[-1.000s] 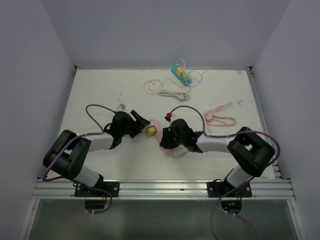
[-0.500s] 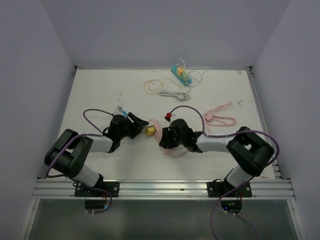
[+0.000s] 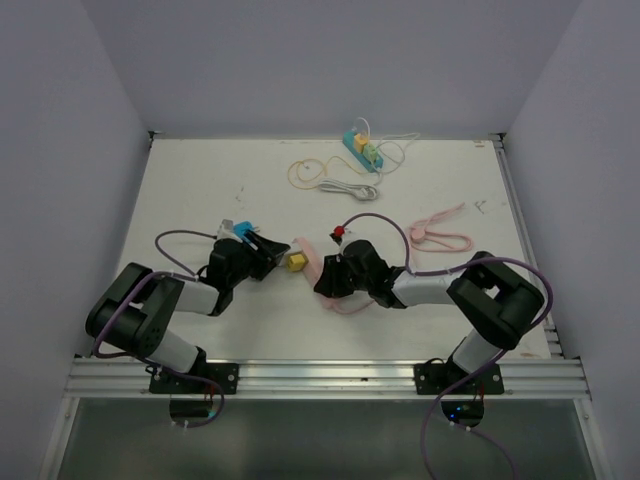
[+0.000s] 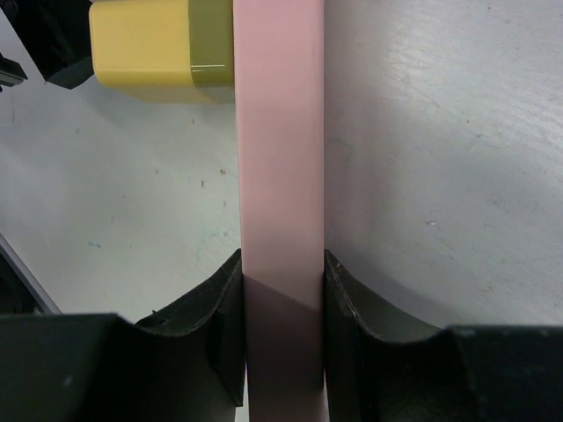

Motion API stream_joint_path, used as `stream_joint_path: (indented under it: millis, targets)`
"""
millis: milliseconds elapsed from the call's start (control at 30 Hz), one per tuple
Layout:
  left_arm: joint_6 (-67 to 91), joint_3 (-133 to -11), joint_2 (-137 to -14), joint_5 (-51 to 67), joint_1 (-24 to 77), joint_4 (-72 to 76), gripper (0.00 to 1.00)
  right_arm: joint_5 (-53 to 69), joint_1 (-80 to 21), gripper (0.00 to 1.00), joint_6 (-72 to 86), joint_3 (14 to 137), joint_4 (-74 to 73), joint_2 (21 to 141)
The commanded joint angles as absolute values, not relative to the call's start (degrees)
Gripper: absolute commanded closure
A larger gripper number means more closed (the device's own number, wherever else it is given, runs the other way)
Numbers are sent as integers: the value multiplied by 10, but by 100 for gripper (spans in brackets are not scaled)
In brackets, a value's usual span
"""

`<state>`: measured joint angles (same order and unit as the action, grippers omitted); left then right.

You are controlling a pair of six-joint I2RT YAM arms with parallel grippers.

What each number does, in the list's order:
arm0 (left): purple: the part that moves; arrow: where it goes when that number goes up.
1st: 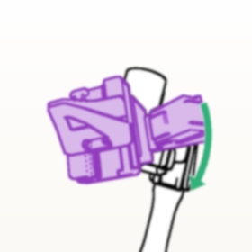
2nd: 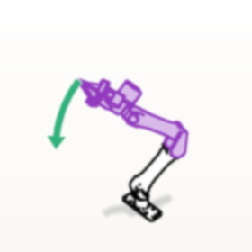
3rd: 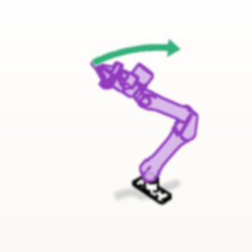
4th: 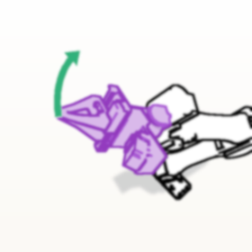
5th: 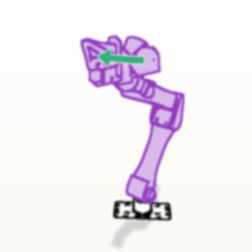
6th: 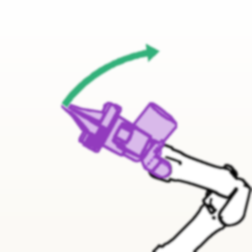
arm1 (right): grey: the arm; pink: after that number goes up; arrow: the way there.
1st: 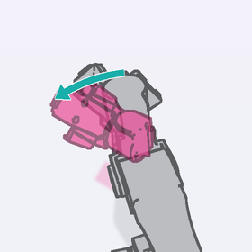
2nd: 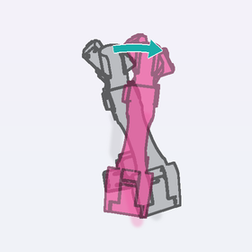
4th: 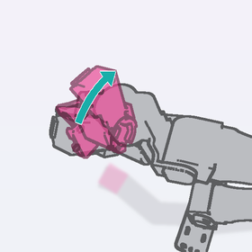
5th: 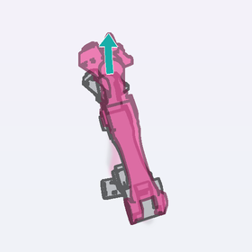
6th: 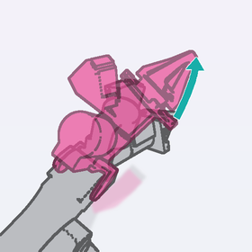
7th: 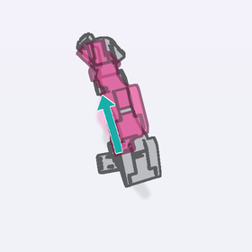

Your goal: Pull the plug off the socket

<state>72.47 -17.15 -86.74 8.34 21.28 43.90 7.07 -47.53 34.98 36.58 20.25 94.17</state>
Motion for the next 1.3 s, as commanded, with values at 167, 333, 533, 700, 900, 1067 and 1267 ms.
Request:
stream_joint_path:
  millis: [167,333,533,700,900,1067,1267]
  targets:
    - [761,-170,-801,135,185,472,100,6,-462,100,375,349,159,968]
    - [717,-222,-758,113,185,361,100,-23,-462,100,387,362,127,976]
    - [700,-261,-728,98,178,272,100,-73,-461,100,394,372,69,972]
    - [712,-266,-717,132,133,275,100,-79,-456,100,407,368,55,972]
    - [720,-252,-696,156,83,298,100,-35,-415,100,427,338,90,974]
    - [721,-237,-700,166,80,309,100,-44,-411,100,425,345,74,977]
    - [693,-263,-686,150,81,265,100,-62,-411,100,428,361,43,987]
